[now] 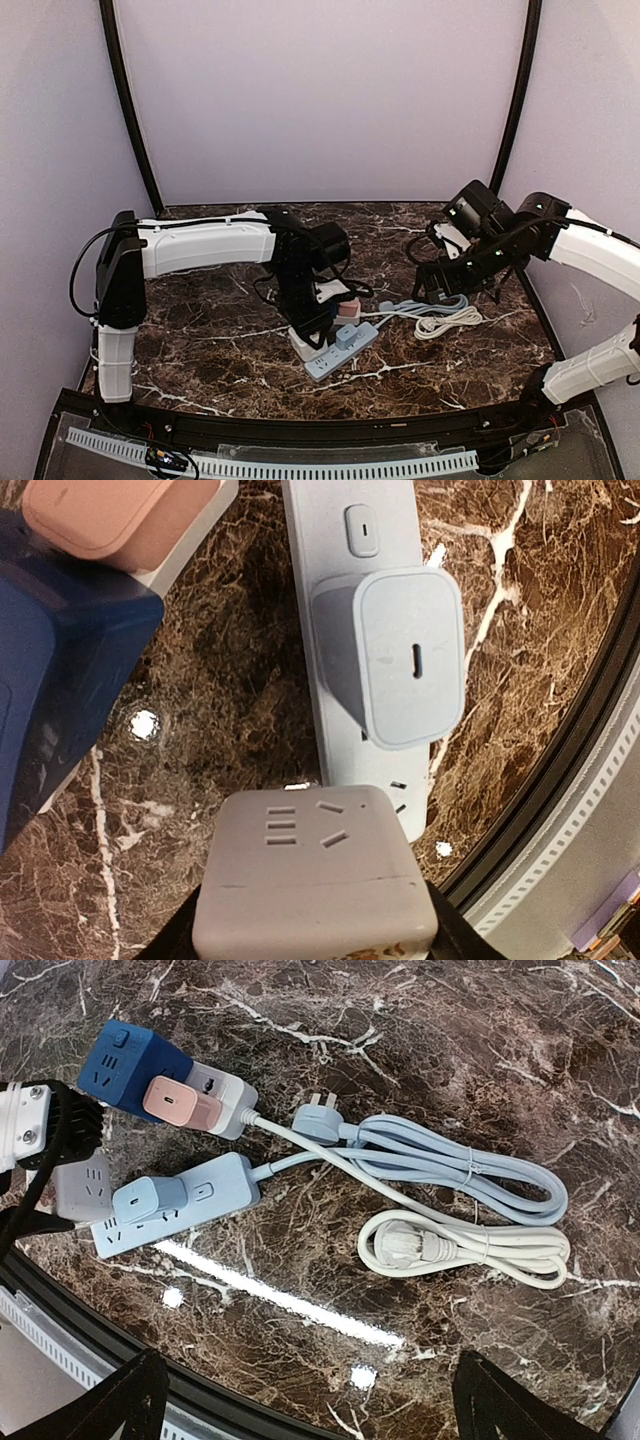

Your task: Insert the plug

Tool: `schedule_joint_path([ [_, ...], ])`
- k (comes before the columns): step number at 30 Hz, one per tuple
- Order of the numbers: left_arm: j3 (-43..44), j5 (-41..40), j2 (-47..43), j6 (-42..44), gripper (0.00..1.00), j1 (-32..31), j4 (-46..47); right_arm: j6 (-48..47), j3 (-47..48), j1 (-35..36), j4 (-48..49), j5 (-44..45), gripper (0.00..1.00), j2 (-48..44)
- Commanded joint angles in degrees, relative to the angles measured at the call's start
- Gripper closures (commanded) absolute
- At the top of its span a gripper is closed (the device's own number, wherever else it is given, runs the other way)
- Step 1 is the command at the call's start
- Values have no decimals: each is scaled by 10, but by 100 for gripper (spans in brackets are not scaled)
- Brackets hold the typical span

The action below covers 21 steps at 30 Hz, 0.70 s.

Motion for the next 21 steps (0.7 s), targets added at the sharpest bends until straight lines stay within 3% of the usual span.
schedule_joint_path([
  [1,-15,43,-4,4,86,0,-14,8,-6,-4,0,-3,1,-10],
  [11,43,91,-23,4,86,1,-32,11,-4,-3,6,-10,1,-1],
  [21,15,196,-15,25,86,8,-29,12,-12,-3,11,-13,1,-4],
])
